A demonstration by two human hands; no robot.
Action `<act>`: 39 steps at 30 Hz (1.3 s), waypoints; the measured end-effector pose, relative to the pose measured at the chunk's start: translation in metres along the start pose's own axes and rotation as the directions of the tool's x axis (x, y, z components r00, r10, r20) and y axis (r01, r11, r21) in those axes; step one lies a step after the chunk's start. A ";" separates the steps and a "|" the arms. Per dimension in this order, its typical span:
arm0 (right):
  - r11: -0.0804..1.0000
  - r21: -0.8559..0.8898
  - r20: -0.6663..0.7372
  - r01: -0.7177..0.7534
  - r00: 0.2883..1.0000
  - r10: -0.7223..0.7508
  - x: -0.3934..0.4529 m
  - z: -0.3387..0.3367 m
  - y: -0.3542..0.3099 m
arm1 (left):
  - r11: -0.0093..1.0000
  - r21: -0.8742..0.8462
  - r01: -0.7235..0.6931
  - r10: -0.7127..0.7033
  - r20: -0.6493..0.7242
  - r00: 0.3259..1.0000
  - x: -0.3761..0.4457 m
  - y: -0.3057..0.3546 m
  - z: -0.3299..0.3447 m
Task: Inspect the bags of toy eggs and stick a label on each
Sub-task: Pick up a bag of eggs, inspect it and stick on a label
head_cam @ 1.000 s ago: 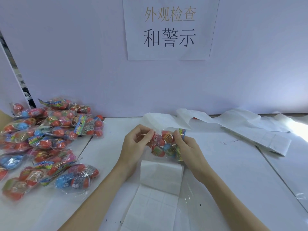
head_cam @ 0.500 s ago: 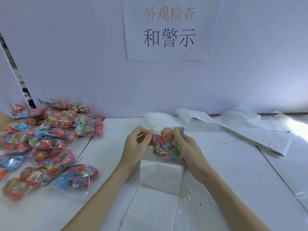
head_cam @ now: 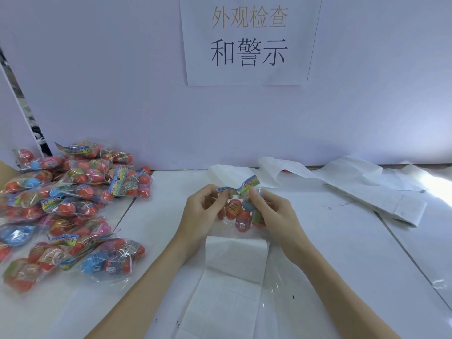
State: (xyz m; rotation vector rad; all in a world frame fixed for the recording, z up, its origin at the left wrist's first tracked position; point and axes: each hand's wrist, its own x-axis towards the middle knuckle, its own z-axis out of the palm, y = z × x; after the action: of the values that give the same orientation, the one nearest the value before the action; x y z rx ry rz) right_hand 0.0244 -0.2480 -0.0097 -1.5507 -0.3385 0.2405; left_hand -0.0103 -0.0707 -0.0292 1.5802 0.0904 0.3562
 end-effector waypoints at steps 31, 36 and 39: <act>0.992 -0.045 -0.182 0.117 0.975 -0.124 0.000 -0.002 0.000 | 0.997 -0.077 -0.012 0.009 -0.033 0.999 0.000 0.005 0.000; 0.970 -0.212 0.027 0.118 0.993 -0.115 0.000 0.002 0.005 | 0.994 -0.106 -0.001 0.005 0.042 0.999 0.001 0.001 0.000; 0.959 -0.259 0.061 0.115 0.993 -0.103 0.000 0.007 0.010 | 0.994 -0.113 0.005 0.001 0.055 0.998 0.001 0.003 0.000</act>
State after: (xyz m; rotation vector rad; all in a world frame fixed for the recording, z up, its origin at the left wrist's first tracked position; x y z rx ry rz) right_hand 0.0221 -0.2418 -0.0195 -1.7826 -0.5079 0.1504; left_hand -0.0099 -0.0703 -0.0262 1.4769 0.0289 0.3107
